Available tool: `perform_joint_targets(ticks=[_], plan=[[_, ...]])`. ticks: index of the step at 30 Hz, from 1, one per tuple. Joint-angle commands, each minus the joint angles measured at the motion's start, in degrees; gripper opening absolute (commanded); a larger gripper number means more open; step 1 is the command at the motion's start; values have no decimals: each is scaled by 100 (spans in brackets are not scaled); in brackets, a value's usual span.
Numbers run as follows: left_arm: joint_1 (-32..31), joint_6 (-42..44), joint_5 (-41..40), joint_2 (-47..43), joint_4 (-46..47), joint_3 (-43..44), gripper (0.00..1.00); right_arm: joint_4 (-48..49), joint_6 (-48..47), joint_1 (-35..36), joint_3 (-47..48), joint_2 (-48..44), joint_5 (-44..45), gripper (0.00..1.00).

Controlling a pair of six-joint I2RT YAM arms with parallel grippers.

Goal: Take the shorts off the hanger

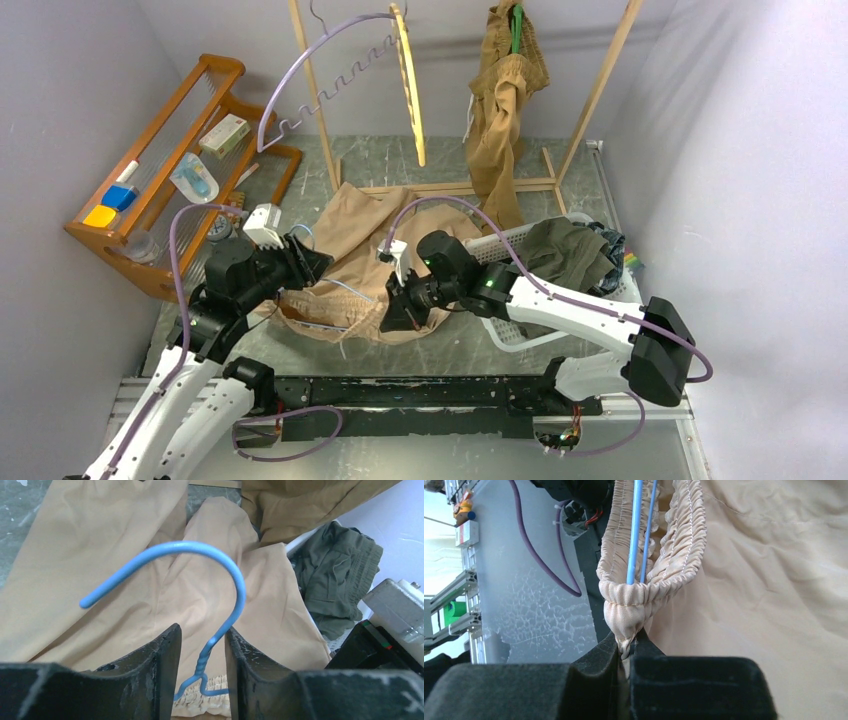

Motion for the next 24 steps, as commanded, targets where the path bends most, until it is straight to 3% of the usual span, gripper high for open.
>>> perform_joint_targets(ticks=[1, 2, 8, 10, 14, 17, 18, 24], plan=[[-10, 153, -141, -105, -207, 44, 41, 244, 33, 37, 194, 20, 129, 0], [-16, 139, -152, -121, -225, 47, 40, 241, 65, 26, 218, 35, 178, 0], [-16, 112, -354, -271, -211, -2, 10, 216, 106, 26, 234, 36, 203, 0], [-11, 115, -414, -299, -217, 18, 7, 145, 158, 22, 257, -19, 359, 2], [-14, 189, -510, -274, -297, 114, 7, 39, 189, 22, 326, -210, 392, 26], [-16, 239, -549, -269, -284, 142, 7, 58, 233, 21, 317, -409, 531, 53], [-7, 245, -554, -267, -286, 150, 7, 23, 255, 21, 356, -455, 592, 58], [-13, 304, -485, -240, -267, 166, 7, -188, 233, 32, 579, -512, 1172, 64]])
